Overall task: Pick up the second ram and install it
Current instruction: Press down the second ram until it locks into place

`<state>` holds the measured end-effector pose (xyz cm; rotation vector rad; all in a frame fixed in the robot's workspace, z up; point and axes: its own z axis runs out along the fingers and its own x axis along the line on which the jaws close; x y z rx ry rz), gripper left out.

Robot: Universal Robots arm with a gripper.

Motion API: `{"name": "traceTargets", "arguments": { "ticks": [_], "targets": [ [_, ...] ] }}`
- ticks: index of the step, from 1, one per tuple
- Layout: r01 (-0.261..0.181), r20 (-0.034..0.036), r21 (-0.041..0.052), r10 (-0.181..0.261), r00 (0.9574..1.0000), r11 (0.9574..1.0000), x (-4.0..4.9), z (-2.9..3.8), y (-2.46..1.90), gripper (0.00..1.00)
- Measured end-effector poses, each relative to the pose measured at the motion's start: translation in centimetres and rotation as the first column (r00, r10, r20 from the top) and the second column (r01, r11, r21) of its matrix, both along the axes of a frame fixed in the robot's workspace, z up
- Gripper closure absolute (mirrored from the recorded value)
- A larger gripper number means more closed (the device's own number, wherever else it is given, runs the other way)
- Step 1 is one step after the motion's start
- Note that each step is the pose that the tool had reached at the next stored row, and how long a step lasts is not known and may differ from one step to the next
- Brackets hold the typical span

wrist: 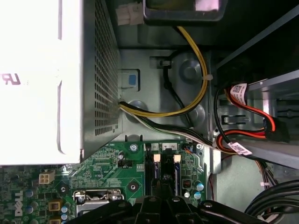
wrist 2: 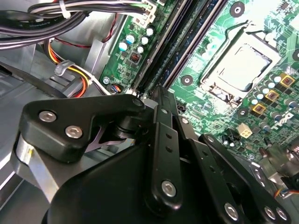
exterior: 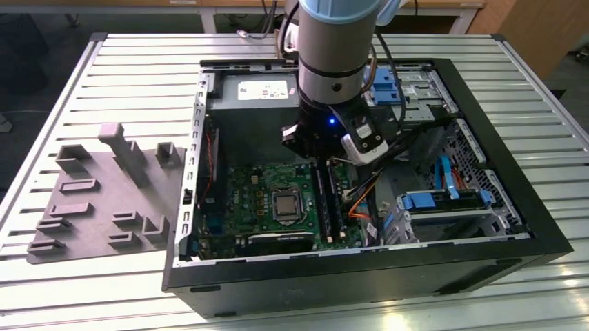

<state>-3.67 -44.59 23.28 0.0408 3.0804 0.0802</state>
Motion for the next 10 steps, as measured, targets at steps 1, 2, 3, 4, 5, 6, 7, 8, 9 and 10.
{"name": "traceTargets", "arguments": {
  "ticks": [1,2,3,4,5,6,7,8,9,10],
  "targets": [
    [0.0,0.0,-0.0001,0.0,1.0,1.0,0.0,0.08,0.0,0.89],
    [0.0,0.0,-0.0001,0.0,1.0,1.0,0.0,0.13,0.0,0.89],
    [0.0,0.0001,0.0001,0.0,1.0,1.0,0.0,0.13,0.0,0.89],
    [0.0,0.0001,0.0001,0.0,1.0,1.0,0.0,0.13,0.0,0.89],
    [0.0,0.0,0.0001,0.0,1.0,1.0,0.0,0.14,0.0,0.89],
    [0.0,0.0,0.0,0.0,1.0,1.0,0.0,0.15,0.0,0.89],
    [0.0,0.0,-0.0001,0.0,1.0,1.0,0.0,0.15,0.0,0.89],
    [0.0,-0.0001,-0.0002,0.0,1.0,1.0,0.0,0.15,-0.02,0.89],
    [0.0,-0.0001,-0.0003,0.0,1.0,1.0,0.0,0.15,-0.04,0.89],
    [0.0,-0.0001,-0.0002,0.0,1.0,1.0,0.0,0.15,-0.06,0.89]
  ]
}}
